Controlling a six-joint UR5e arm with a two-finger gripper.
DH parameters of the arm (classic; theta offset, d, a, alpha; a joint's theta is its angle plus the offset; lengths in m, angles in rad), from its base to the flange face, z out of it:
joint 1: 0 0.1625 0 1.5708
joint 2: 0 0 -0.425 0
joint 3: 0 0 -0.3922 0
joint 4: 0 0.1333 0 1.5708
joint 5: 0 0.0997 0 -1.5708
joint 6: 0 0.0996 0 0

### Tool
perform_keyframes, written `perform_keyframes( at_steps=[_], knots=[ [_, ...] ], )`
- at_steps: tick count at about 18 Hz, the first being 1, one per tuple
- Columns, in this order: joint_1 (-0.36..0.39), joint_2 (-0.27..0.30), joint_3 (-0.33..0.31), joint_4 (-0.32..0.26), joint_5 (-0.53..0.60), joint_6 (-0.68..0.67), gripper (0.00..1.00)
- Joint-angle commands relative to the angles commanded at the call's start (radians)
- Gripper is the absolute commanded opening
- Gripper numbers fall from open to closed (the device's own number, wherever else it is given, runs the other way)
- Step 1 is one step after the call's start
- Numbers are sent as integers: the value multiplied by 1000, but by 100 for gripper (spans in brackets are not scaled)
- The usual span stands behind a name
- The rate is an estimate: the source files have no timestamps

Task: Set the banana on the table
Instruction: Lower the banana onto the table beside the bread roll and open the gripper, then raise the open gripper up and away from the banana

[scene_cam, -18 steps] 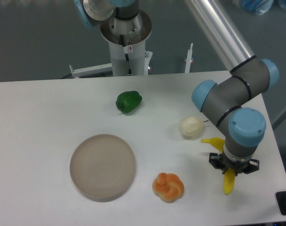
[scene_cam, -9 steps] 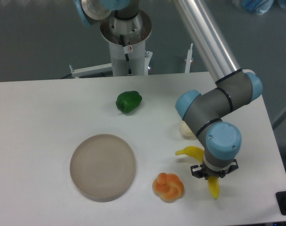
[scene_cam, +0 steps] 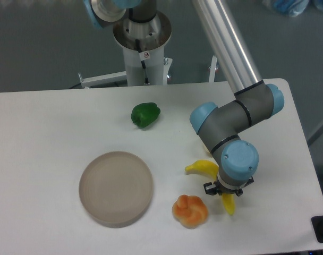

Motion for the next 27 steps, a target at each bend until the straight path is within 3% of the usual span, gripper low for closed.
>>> perform_keyframes(
  at_steps=[2, 3, 5, 16, 23, 27],
  knots=[
    [2, 2, 2, 0, -11, 0, 16],
    [2, 2, 2, 3, -9, 1, 37],
    [2, 2, 2, 6, 3, 6, 100],
    [17, 46, 83, 5, 2, 43, 100],
    [55, 112, 69, -9, -8, 317, 100],
    [103, 149, 61, -14, -66, 573, 100]
  ],
)
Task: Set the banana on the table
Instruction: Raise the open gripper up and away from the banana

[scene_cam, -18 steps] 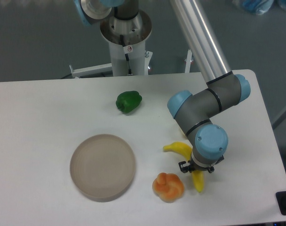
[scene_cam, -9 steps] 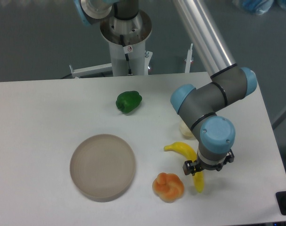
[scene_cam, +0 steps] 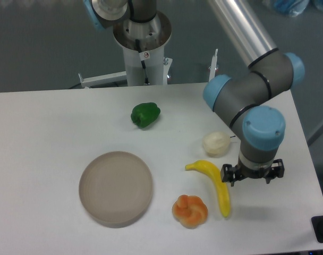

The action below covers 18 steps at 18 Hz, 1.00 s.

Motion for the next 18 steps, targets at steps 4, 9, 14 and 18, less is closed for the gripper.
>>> perform_keyframes(
  at_steps=[4, 9, 14, 18],
  knots=[
    [69, 40, -8, -81, -51, 249, 100],
    [98, 45, -17, -153, -65, 452, 100],
    [100, 39, -41, -150, -59, 533, 100],
    [100, 35, -43, -147, -57, 688, 100]
  ],
)
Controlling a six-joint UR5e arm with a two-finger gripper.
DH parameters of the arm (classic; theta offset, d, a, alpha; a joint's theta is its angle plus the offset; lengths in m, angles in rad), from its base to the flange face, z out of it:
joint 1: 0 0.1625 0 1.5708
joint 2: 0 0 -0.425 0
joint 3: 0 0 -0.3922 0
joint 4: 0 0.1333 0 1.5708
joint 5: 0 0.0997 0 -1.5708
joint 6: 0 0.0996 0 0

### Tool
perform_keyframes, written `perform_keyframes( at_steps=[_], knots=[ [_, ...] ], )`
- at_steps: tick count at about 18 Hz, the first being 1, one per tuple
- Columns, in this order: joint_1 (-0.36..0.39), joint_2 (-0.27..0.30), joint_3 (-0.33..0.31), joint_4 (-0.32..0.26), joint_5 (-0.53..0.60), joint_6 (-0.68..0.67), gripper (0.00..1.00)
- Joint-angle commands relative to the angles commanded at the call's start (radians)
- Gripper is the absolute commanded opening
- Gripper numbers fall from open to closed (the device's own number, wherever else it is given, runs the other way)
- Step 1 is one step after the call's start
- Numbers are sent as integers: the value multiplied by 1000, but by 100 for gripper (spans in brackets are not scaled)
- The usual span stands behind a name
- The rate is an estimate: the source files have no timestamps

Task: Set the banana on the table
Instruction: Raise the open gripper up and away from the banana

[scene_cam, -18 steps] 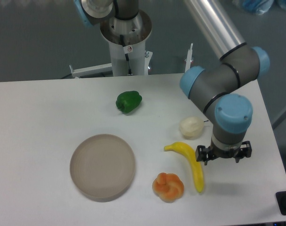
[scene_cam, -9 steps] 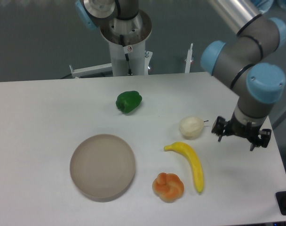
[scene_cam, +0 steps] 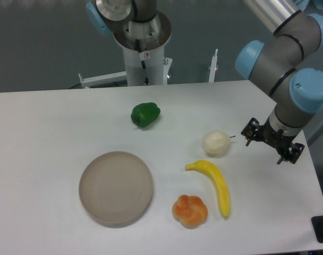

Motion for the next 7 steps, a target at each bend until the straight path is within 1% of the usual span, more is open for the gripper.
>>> perform_keyframes(
  at_steps=[7],
  knots=[
    [-2, -2, -15, 9, -2, 9, 100]
  ],
)
